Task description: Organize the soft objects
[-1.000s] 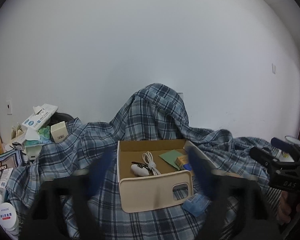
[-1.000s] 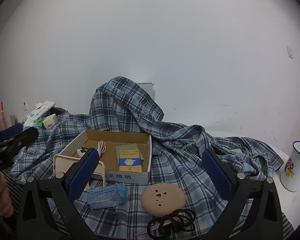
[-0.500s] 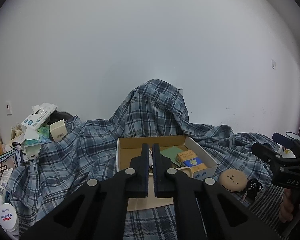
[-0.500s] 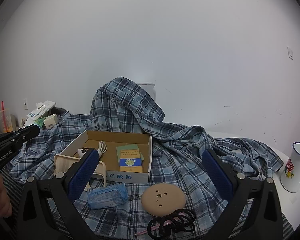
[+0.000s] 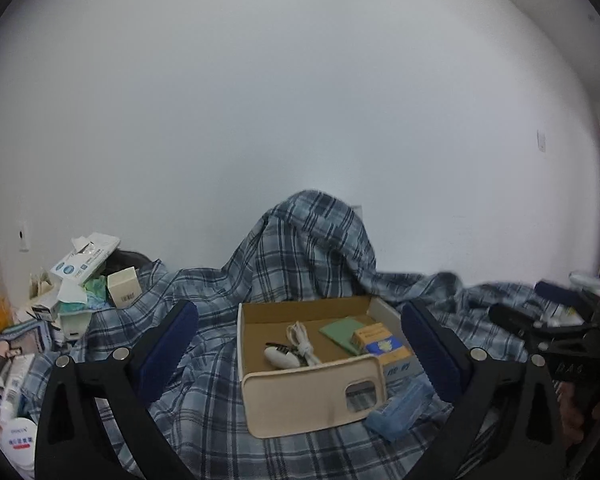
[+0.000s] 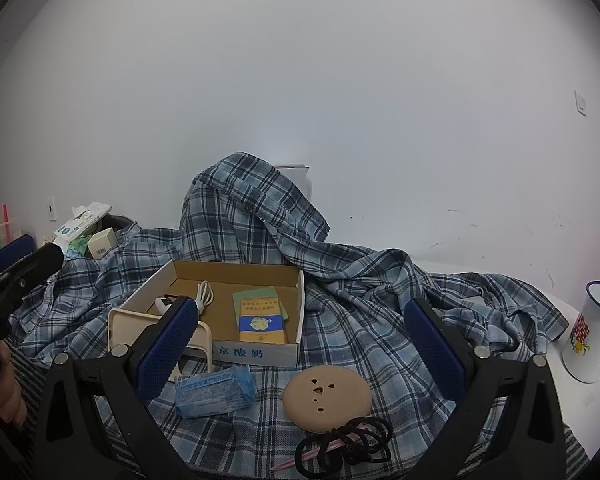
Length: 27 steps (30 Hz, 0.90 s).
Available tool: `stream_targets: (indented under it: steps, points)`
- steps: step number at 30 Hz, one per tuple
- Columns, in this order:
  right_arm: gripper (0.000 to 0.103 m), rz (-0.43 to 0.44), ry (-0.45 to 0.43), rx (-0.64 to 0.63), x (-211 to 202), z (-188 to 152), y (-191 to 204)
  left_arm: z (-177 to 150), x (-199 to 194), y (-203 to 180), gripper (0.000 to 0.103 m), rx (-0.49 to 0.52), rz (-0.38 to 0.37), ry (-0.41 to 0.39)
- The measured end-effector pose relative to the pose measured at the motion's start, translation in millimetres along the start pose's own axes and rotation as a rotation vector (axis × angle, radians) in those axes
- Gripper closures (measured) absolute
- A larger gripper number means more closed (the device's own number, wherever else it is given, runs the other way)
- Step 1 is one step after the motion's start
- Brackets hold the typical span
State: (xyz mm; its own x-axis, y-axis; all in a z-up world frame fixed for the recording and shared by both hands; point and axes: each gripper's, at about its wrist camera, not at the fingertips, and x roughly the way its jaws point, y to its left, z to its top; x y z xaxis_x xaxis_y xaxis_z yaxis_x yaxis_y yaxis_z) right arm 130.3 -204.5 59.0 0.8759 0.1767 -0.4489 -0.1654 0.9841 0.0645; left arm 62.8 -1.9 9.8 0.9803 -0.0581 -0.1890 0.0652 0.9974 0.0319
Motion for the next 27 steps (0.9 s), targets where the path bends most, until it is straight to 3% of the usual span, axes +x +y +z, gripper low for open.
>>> stream_targets:
  steps: [3,22,27]
  points:
    - [0.0,-0.002,-0.002,-0.001,-0.6,-0.4,-0.4,0.8,1.0,0.7,0.0,-0.003,-0.029,0.009]
    - [0.0,0.008,0.019,0.006,2.6,-3.0,1.7,-1.8,20.0,18.4,0.0,-0.106,-0.024,0.107]
    - [0.0,0.075,0.076,0.039,7.2,5.9,-0.7,-1.3,24.6,15.4,0.0,-0.086,-0.045,0.134]
